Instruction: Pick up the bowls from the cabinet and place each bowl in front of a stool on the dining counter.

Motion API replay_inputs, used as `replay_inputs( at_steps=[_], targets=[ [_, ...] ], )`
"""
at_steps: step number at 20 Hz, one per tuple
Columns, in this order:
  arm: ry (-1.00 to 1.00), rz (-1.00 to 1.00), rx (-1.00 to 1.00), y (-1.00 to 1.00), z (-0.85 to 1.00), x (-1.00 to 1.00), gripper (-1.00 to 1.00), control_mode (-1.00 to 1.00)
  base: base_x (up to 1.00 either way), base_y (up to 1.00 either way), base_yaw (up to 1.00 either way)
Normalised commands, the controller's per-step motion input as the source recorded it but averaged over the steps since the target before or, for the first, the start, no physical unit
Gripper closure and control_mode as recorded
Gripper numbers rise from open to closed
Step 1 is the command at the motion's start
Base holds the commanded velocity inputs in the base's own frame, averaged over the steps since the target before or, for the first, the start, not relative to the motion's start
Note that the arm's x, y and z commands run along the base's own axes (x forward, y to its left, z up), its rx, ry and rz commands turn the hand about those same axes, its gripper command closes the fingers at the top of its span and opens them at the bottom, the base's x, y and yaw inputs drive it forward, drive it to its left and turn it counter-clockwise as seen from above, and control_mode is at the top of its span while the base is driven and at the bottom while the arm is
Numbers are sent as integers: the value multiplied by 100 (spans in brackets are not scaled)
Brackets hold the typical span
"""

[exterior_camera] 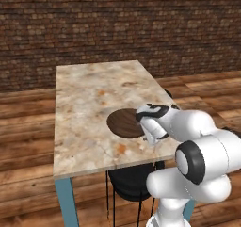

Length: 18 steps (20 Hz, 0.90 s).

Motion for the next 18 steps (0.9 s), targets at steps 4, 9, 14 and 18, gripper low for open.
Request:
replay_inputs(
  at_steps=[4,9,14,18],
  targets=[
    [0,5,-2,-29,99,-7,-100,-100,0,0,0],
    [-1,5,-6,-19,100,-57,-100,-100,0,0,0],
    [-4,11,-17,-2,95,-99,-100,-100,0,0,0],
    [-7,16,-28,1,71,-100,-100,-100,0,0,0]
  ],
)
